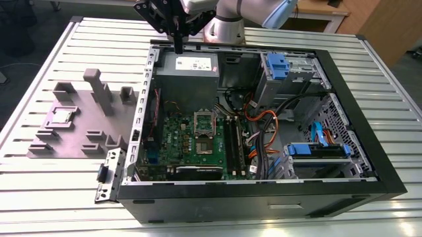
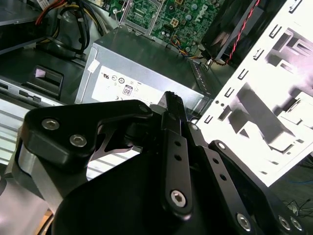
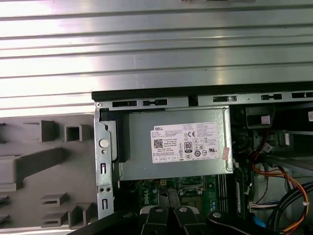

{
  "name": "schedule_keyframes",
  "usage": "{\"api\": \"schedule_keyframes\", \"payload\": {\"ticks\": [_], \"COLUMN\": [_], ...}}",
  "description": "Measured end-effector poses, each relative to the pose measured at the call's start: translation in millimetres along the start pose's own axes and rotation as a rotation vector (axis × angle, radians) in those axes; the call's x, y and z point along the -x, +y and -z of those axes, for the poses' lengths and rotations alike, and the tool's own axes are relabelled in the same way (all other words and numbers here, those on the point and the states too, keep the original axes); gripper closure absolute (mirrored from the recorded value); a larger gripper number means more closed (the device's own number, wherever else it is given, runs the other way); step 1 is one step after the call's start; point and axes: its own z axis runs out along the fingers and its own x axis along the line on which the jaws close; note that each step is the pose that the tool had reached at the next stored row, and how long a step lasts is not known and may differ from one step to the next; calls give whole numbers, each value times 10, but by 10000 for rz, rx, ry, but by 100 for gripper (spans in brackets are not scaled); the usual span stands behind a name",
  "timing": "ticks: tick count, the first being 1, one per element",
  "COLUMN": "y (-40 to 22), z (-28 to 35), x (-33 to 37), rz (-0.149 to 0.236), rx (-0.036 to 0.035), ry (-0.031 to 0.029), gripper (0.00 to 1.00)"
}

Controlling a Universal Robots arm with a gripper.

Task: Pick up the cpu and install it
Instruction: 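Reach for the cpu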

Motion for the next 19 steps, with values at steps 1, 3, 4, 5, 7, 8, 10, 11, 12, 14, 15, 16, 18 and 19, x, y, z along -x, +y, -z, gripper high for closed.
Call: {"api": "schedule_keyframes", "payload": {"ticks": [1,3,4,5,7,8,10,11,12,14,15,16,18,19], "y": [0,0,0,-2,-4,-4,-4,-7,-8,-8,-8,-8,-9,-9], "z": [0,0,0,-1,-2,-2,-2,-2,-6,-6,-6,-6,-5,-5], "x": [0,-3,-5,-22,-44,-45,-49,-83,-96,-99,-101,-104,-110,-115], "rz": [0,0,-1,1,0,0,0,0,0,0,0,0,0,0], "rx": [0,0,-1,0,0,0,0,0,1,1,1,0,0,0], "ry": [0,0,1,0,0,1,0,0,0,-1,0,0,0,0], "gripper": [89,89,89,89,89,89,89,89,89,89,89,89,89,89]}}
